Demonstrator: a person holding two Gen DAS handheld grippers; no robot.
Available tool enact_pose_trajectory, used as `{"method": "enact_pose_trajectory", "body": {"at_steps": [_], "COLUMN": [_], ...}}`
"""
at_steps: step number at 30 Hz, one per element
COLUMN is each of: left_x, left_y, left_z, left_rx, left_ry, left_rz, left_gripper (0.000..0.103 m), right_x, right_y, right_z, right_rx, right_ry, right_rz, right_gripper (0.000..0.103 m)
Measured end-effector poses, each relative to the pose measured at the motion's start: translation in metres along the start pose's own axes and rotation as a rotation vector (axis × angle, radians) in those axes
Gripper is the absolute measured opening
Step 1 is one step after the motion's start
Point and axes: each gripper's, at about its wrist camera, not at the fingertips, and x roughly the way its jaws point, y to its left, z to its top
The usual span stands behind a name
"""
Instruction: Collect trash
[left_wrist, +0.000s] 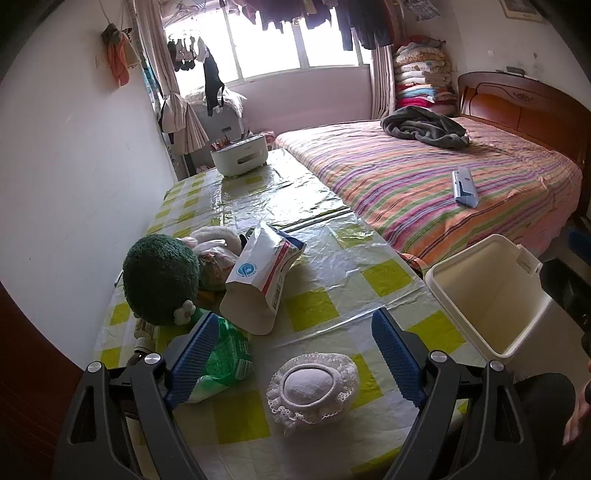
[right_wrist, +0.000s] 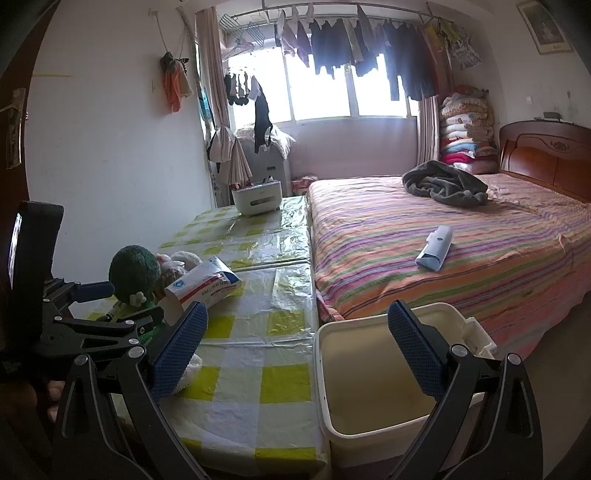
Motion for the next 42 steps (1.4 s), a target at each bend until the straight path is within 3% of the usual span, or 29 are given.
{"method": "enact_pose_trajectory", "body": {"at_steps": [13, 42], "left_x": [0.000, 0.000], "left_y": [-0.003, 0.021], "left_z": [-0.002, -0.012], "left_rx": [0.035, -0.015], "left_ry": [-0.002, 0.012], "left_rz": [0.000, 0.014], "left_gripper": [0.082, 0.082], "right_x": [0.003, 0.014], "right_y": [0.002, 0.019], "right_z": [-0.002, -0.009], "right_rx": [-0.001, -0.032], "right_ry": [0.015, 0.058], "right_rz": [0.004, 0.039], "right_gripper": [0.097, 0.097]}}
